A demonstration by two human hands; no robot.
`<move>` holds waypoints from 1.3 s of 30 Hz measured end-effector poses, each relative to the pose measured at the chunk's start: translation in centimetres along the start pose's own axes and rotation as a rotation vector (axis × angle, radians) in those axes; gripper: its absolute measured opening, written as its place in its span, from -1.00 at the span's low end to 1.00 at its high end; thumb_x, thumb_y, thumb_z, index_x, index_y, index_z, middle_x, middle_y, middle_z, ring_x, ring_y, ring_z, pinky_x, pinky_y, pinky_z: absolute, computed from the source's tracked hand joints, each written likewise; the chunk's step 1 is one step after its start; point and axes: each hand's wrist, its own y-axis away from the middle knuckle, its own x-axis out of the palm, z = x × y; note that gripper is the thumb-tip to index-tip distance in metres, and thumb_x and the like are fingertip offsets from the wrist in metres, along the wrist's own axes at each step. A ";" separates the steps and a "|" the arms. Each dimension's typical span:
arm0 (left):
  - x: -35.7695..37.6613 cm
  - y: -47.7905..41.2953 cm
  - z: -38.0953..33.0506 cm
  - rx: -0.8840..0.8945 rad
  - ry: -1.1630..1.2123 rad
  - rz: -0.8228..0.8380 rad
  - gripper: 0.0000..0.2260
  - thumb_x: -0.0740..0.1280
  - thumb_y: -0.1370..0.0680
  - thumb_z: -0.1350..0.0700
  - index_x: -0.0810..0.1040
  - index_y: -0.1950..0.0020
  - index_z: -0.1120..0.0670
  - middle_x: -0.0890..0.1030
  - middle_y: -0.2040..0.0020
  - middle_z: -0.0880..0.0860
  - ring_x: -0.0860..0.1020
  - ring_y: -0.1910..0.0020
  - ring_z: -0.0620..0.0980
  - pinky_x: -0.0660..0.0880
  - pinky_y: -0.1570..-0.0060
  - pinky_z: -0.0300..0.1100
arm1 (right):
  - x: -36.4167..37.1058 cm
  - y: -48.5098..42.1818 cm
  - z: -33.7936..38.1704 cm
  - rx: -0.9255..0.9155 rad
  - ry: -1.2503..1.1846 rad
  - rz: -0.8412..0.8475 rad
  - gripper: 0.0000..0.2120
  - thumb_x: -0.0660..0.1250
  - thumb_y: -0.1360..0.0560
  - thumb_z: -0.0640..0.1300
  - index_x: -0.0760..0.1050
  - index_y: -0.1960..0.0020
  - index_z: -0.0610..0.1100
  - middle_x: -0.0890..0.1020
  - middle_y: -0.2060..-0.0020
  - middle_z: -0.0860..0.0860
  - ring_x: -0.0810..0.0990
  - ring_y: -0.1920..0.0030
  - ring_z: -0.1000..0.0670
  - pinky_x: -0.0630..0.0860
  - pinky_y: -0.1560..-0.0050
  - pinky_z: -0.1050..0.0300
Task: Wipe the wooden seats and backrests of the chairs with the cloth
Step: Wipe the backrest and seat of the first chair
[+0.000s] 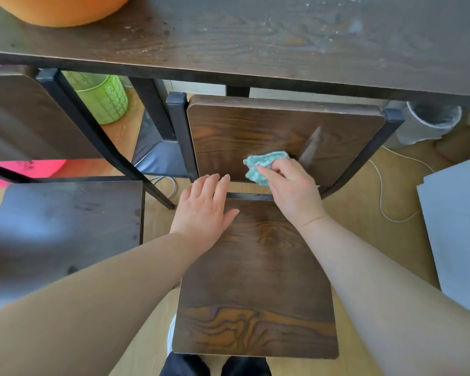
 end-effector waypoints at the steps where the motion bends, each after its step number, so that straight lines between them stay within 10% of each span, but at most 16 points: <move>1: 0.3 0.0 0.1 -0.001 0.000 0.004 -0.37 0.19 -0.56 -0.23 0.20 -0.52 0.08 0.36 -0.44 0.10 0.31 -0.41 0.13 0.35 -0.31 0.05 | 0.8 0.4 -0.4 0.041 -0.012 0.051 -0.76 0.13 -0.63 -0.01 0.57 -0.05 0.01 0.49 0.11 0.06 0.42 0.10 0.07 0.42 0.09 0.16; 15: 1.5 0.3 1.0 0.019 -0.006 0.009 -0.36 0.26 -0.50 -0.22 0.31 -0.47 0.11 0.44 -0.37 0.12 0.41 -0.32 0.15 0.42 -0.21 0.05 | 4.6 4.2 -0.6 0.108 0.128 0.134 -0.78 0.26 -0.60 -0.05 0.47 -0.23 -0.04 0.52 -0.12 0.05 0.50 -0.09 0.09 0.57 -0.04 0.13; 19: 0.1 0.2 0.2 0.059 -0.025 -0.017 -0.36 0.24 -0.53 -0.24 0.27 -0.50 0.08 0.40 -0.42 0.10 0.38 -0.36 0.13 0.41 -0.25 0.04 | 0.6 5.2 0.9 0.040 0.103 -0.028 -0.53 0.02 -0.59 0.14 0.56 -0.21 -0.09 0.51 0.04 0.19 0.47 0.03 0.21 0.55 -0.04 0.26; 28: -2.3 -1.6 -1.5 0.117 -0.049 -0.031 -0.37 0.08 -0.60 -0.26 0.06 -0.57 0.03 0.25 -0.52 0.07 0.22 -0.48 0.11 0.27 -0.42 0.05 | -10.8 -0.5 2.3 -0.228 0.193 -0.533 -0.74 0.27 -0.60 -0.23 0.57 -0.25 -0.25 0.59 0.05 -0.14 0.52 0.00 -0.01 0.41 -0.03 0.35; 39: 1.8 -0.8 -2.4 0.120 -0.077 -0.014 -0.36 0.28 -0.50 -0.24 0.31 -0.47 0.09 0.45 -0.36 0.10 0.43 -0.28 0.14 0.43 -0.20 0.05 | -5.6 0.8 -3.9 -0.252 0.269 -0.176 -0.69 0.16 -0.62 -0.10 0.57 -0.18 -0.25 0.58 -0.01 -0.11 0.53 -0.03 -0.01 0.57 0.03 0.18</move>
